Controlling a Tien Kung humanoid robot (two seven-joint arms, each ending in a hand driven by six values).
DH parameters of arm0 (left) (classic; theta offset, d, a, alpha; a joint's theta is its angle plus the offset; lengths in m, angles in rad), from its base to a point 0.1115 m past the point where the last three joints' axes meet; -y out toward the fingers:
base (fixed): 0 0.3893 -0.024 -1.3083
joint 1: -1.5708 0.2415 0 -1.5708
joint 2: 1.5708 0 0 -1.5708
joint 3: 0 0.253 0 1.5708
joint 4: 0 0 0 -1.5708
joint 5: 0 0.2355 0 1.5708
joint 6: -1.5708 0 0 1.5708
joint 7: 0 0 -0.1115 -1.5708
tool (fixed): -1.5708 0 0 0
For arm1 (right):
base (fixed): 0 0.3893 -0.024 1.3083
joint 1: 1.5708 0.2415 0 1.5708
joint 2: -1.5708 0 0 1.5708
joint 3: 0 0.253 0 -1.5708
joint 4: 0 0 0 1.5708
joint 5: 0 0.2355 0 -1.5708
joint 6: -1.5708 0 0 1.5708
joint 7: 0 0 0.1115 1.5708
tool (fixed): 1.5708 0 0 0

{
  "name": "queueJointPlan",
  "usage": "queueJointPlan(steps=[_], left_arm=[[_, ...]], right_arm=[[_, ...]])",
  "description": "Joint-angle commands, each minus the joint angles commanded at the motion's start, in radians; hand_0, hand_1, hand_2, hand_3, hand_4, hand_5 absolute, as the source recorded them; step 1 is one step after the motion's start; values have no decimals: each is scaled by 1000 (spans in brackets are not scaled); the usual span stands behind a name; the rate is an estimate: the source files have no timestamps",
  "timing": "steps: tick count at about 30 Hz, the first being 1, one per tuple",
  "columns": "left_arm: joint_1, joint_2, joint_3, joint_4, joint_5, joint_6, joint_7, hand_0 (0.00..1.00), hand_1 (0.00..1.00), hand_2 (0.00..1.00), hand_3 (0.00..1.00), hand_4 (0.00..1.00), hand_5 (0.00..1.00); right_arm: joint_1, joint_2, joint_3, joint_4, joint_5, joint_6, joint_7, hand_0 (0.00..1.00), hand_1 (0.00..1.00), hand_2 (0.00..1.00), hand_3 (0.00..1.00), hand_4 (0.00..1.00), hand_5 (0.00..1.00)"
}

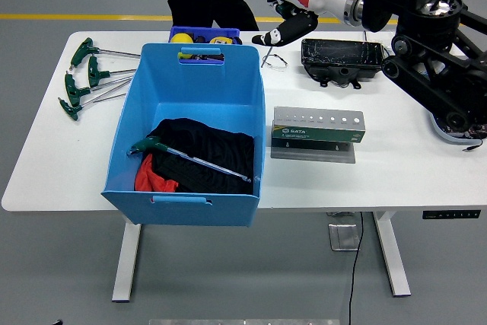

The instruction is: Lift tool from toolbox,place it in box,lift tool from toolbox,place it in box

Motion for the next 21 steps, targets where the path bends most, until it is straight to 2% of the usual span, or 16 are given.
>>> queueJointPlan(steps=[5, 8, 11, 19, 21], left_arm=[[-2, -1, -3, 0, 8, -2, 1, 726, 735, 733, 693, 706, 632], [-3, -1, -3, 0, 11, -2, 2, 726, 735, 733, 693, 706, 632], [-5, -1, 2, 0, 11, -4, 2, 724, 735, 735, 694, 706, 632], [-15, 0, 12, 0, 4, -5, 0, 725, 735, 736, 695, 706, 632], [-17, 0, 14, 0, 2, -4, -1, 725, 735, 736, 695, 706, 632]], right_arm=[[-25, 41, 1, 35, 3, -29, -15, 2, 2, 2, 28, 834, 740], [-27, 65, -15, 36, 7, -30, -19, 2, 2, 2, 28, 834, 740], [-28, 107, -50, 16, 10, -35, -19, 2, 2, 2, 28, 832, 737], [-18, 186, -148, -62, -4, -59, -20, 2, 2, 2, 32, 836, 739], [-16, 205, -178, -84, -10, -84, -18, 2, 2, 2, 32, 836, 739]])
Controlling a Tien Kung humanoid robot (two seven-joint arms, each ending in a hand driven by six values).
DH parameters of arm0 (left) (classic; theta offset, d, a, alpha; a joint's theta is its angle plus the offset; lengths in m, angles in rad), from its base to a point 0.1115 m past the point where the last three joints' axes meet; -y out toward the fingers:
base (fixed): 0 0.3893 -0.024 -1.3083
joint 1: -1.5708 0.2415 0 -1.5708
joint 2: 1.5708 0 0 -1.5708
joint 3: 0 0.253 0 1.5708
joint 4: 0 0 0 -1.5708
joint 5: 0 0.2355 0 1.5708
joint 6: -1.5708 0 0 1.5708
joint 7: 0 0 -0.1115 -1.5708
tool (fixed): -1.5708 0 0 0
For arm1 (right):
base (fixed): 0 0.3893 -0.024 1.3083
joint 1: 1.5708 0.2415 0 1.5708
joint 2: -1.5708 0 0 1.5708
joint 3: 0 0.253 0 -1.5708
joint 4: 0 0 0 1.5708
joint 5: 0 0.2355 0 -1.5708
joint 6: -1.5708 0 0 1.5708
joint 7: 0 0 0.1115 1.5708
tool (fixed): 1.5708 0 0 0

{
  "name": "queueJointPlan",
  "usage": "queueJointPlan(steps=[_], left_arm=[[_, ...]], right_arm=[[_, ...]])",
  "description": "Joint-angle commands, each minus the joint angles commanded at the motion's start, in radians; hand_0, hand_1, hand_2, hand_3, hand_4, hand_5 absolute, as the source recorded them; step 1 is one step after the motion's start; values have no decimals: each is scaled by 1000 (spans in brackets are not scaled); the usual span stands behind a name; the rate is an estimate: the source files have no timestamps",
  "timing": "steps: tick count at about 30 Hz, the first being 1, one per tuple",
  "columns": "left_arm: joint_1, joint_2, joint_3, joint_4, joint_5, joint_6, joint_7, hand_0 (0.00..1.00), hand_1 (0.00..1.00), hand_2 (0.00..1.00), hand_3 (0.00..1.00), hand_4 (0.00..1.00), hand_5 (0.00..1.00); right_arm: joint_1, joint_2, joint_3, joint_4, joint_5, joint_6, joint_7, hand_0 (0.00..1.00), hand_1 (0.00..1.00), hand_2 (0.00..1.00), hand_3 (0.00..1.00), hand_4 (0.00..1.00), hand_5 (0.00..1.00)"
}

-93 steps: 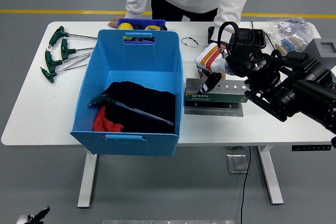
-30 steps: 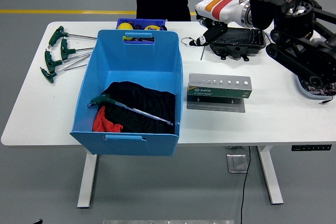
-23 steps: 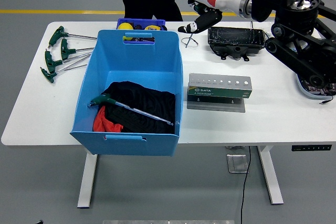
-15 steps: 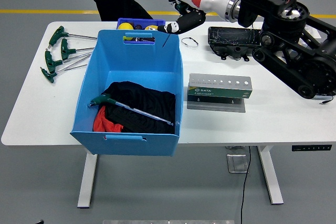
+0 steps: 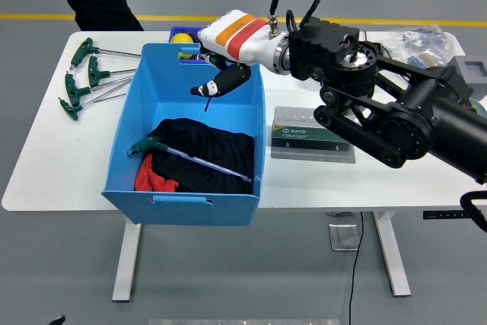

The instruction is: Lift tool from toolbox,place it in box,lift tool from toolbox,place it in box

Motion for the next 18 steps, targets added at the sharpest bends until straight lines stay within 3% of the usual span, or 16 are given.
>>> queueJointPlan(steps=[2, 3, 8, 9, 14, 15, 18], left_arm=[[-1, 0, 1, 0, -1, 0, -1, 725, 735, 736, 695, 706, 632], [-2, 0, 2, 0, -2, 0, -1, 726, 736, 736, 694, 707, 635], [-4, 1, 1, 0, 1, 0, 0, 726, 736, 736, 694, 707, 635], [-4, 1, 0, 0, 1, 0, 0, 725, 735, 735, 695, 708, 635], [-6, 2, 9, 0, -4, -3, 0, 725, 735, 735, 695, 708, 635], [-7, 2, 11, 0, -5, -3, -1, 726, 736, 735, 697, 708, 636], [-7, 1, 10, 0, -6, -2, -1, 726, 736, 735, 697, 708, 636]], right_arm=[[1, 10, -16, -11, -7, -20, 1, 2, 2, 2, 32, 836, 739], [3, 21, -32, -23, -15, -34, 1, 41, 5, 103, 121, 847, 702], [10, 40, -78, -61, -34, -48, -14, 41, 5, 103, 121, 847, 702], [11, 40, -86, -67, -34, -51, -16, 134, 67, 157, 172, 858, 680], [10, 40, -117, -81, -32, -80, -14, 134, 67, 157, 172, 858, 680], [9, 40, -123, -86, -35, -89, -11, 515, 473, 601, 540, 905, 648], [9, 40, -134, -93, -30, -99, -8, 515, 473, 601, 540, 905, 648]])
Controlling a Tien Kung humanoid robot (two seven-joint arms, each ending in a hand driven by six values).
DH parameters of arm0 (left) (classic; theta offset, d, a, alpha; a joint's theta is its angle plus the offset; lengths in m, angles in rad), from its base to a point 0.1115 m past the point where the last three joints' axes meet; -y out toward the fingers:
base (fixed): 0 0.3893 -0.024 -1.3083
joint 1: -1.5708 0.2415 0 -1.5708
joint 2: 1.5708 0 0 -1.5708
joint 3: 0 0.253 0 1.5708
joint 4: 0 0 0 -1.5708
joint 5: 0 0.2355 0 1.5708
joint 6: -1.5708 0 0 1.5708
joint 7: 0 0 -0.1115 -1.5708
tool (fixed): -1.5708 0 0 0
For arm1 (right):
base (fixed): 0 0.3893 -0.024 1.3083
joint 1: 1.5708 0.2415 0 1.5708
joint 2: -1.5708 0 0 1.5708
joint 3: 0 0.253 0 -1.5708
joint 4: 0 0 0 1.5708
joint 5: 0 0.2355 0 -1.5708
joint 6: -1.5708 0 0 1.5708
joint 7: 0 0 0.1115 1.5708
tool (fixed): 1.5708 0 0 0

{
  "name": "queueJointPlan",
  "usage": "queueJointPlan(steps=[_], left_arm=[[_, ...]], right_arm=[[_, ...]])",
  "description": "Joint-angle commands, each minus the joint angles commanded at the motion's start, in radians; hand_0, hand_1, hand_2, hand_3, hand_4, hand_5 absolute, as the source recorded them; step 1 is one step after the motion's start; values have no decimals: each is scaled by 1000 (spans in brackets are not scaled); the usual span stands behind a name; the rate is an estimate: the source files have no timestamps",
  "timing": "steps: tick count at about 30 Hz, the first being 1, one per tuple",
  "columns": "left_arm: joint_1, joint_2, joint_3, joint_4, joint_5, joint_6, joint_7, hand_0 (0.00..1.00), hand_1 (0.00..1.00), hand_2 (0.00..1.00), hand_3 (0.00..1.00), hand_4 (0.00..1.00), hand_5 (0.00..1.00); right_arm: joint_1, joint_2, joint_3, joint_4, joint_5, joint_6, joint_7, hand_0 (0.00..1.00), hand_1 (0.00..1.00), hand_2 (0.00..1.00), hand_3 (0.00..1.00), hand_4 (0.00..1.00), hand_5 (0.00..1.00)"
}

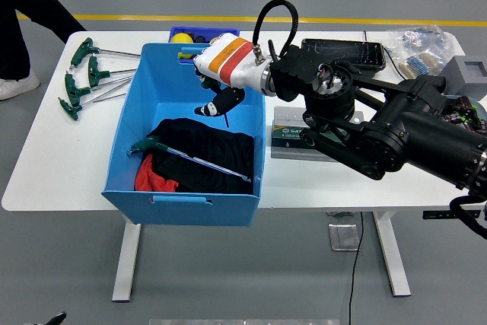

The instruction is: Lift tool from toolbox,place it in box,lift tool from toolbox,place it in box

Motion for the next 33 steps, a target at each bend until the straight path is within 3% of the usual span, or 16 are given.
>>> queueJointPlan(steps=[2, 3, 8, 9, 29, 33], left_arm=[[0, 0, -2, 0, 3, 0, 0, 726, 736, 735, 697, 708, 636], [0, 0, -3, 0, 4, -1, 0, 726, 737, 735, 697, 709, 636], [1, -1, -11, 0, 14, -2, 3, 726, 737, 735, 697, 709, 636], [1, -1, -10, 0, 15, -2, 3, 726, 735, 732, 696, 709, 637], [1, -4, -9, 0, 16, -3, 2, 725, 734, 735, 696, 710, 637], [5, -6, -10, 0, 16, -3, 3, 725, 734, 736, 696, 710, 637]], right_arm=[[1, 0, -7, -1, 14, 6, 2, 515, 473, 601, 540, 905, 648], [2, 0, -8, -1, 18, 12, 1, 663, 665, 778, 748, 918, 644], [2, 0, -17, -3, 21, 26, -4, 663, 665, 778, 748, 918, 644], [2, 0, -18, -3, 23, 26, -2, 780, 767, 885, 895, 919, 637], [-32, 0, 3, -7, 18, 37, 0, 827, 817, 927, 953, 958, 622], [-60, -23, 43, 0, 28, 30, 4, 832, 818, 922, 950, 961, 620]])
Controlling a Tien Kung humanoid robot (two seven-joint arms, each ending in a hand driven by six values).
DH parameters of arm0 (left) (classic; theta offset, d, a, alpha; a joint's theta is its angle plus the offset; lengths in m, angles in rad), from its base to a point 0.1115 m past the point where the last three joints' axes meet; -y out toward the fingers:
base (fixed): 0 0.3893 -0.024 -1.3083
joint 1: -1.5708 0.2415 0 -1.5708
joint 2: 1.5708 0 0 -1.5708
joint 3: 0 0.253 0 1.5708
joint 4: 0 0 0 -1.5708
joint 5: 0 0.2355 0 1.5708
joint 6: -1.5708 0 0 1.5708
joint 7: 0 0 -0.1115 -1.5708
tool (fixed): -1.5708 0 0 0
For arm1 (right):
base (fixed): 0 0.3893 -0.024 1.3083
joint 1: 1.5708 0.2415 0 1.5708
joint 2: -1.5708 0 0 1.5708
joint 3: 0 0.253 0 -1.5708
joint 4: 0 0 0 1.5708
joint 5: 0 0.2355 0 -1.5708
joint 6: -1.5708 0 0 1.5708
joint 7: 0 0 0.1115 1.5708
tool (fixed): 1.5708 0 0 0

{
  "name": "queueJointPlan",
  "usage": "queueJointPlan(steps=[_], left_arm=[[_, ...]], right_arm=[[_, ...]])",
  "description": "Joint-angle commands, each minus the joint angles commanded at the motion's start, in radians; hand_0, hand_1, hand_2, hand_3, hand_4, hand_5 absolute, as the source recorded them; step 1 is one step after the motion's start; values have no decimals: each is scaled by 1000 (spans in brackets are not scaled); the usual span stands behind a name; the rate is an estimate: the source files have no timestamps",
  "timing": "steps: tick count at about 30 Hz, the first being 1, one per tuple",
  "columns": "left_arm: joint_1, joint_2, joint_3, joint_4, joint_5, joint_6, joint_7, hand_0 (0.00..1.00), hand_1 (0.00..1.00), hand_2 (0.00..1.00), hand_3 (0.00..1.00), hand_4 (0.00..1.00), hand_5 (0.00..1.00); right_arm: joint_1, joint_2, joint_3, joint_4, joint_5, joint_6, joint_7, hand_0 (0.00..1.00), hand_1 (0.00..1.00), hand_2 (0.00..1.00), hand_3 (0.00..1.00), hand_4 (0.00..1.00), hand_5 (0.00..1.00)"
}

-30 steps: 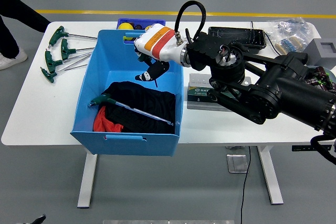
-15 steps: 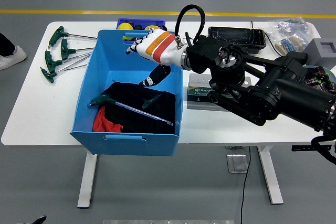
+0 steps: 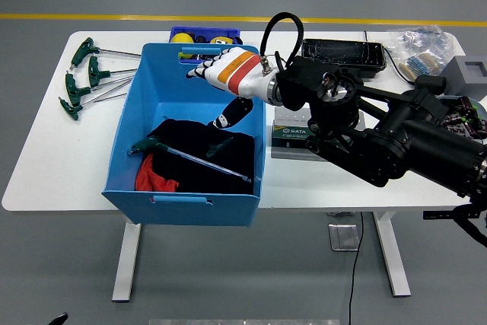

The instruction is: Lift tool from toolbox,place it in box,lift tool from toolbox,place it in box

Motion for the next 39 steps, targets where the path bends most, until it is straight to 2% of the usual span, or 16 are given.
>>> queueJointPlan(steps=[7, 16, 19, 23, 24, 26, 29, 30, 34, 35, 36, 38, 39], left_arm=[[4, -5, -7, 0, 13, -2, 6, 725, 735, 737, 697, 711, 640], [15, -12, -13, 0, 2, 2, 5, 725, 735, 735, 696, 710, 639], [19, -15, -12, 0, 1, 0, 6, 725, 736, 738, 696, 710, 639], [24, -20, -18, 0, 7, -1, 7, 725, 736, 738, 696, 710, 639], [26, -21, -17, 0, 6, -2, 8, 725, 739, 742, 698, 709, 638], [29, -22, -14, 0, 3, -4, 7, 725, 739, 742, 698, 709, 638], [33, -22, -12, 0, 2, -7, 6, 725, 739, 742, 698, 709, 638], [33, -22, -11, 0, 2, -7, 6, 724, 740, 743, 698, 708, 638], [34, -24, -12, 0, 4, -10, 4, 724, 740, 743, 698, 708, 638], [31, -27, -25, 0, 15, -8, 6, 724, 740, 743, 698, 708, 638], [30, -29, -34, 0, 22, -7, 7, 724, 744, 744, 698, 709, 643], [28, -35, -65, 0, 44, -1, 10, 724, 744, 744, 698, 709, 643], [26, -42, -101, 0, 70, -3, 11, 724, 744, 744, 698, 709, 643]], right_arm=[[-67, -53, 145, -7, 95, -50, 26, 832, 814, 909, 928, 962, 620], [-182, -177, 304, 52, 337, -128, 89, 832, 809, 885, 897, 962, 622], [-223, -224, 333, 69, 432, -136, 130, 832, 804, 868, 881, 970, 630], [-266, -272, 368, 78, 555, -134, 179, 832, 804, 868, 881, 970, 630], [-290, -292, 389, 88, 605, -130, 198, 827, 806, 863, 875, 998, 693], [-319, -316, 416, 106, 676, -122, 216, 827, 806, 863, 875, 998, 693], [-382, -364, 468, 154, 787, -95, 238, 827, 806, 863, 875, 998, 693], [-402, -378, 484, 169, 815, -87, 239, 825, 802, 861, 876, 998, 745], [-486, -433, 545, 236, 914, -54, 234, 825, 802, 861, 876, 998, 745], [-523, -454, 570, 266, 954, -41, 232, 825, 802, 861, 876, 998, 745], [-544, -463, 582, 281, 978, -35, 232, 828, 807, 865, 882, 998, 793], [-597, -481, 618, 319, 1033, -20, 234, 828, 807, 865, 882, 998, 793], [-670, -493, 674, 366, 1076, -8, 237, 828, 807, 865, 882, 998, 793]])
